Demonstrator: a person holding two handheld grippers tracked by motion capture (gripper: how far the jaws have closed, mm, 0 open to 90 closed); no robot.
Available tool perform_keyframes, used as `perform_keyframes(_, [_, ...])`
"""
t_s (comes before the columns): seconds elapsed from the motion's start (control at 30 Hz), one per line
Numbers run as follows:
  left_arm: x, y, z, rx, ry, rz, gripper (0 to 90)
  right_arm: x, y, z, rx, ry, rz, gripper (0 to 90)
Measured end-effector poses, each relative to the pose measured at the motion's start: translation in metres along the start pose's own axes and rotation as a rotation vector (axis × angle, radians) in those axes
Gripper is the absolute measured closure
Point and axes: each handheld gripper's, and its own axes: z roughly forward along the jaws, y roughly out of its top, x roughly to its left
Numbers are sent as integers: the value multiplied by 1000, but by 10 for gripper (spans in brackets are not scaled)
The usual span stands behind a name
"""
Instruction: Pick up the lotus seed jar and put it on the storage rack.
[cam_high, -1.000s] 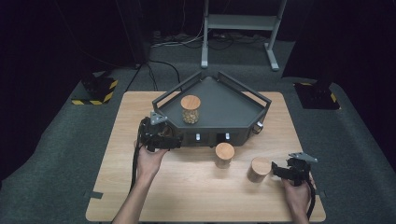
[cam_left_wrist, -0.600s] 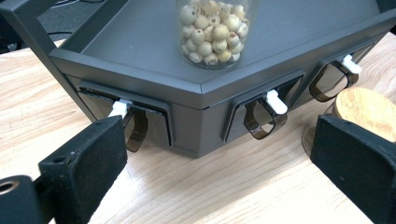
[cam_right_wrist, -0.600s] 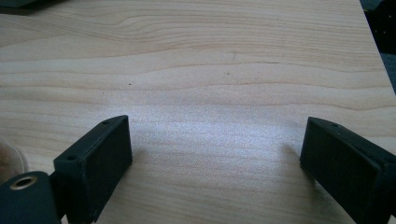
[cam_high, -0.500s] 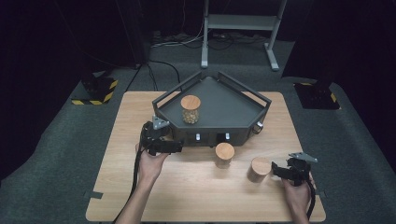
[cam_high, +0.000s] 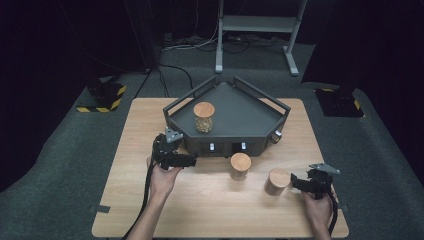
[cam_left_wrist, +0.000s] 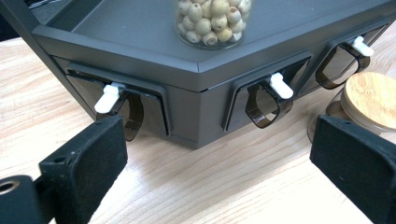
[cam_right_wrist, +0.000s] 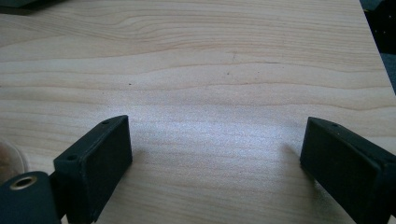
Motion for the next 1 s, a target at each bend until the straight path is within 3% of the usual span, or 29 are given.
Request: perform_keyframes(1.0, [0,-10,9,15,-3,-13,44,0,0,0,0,0,0,77])
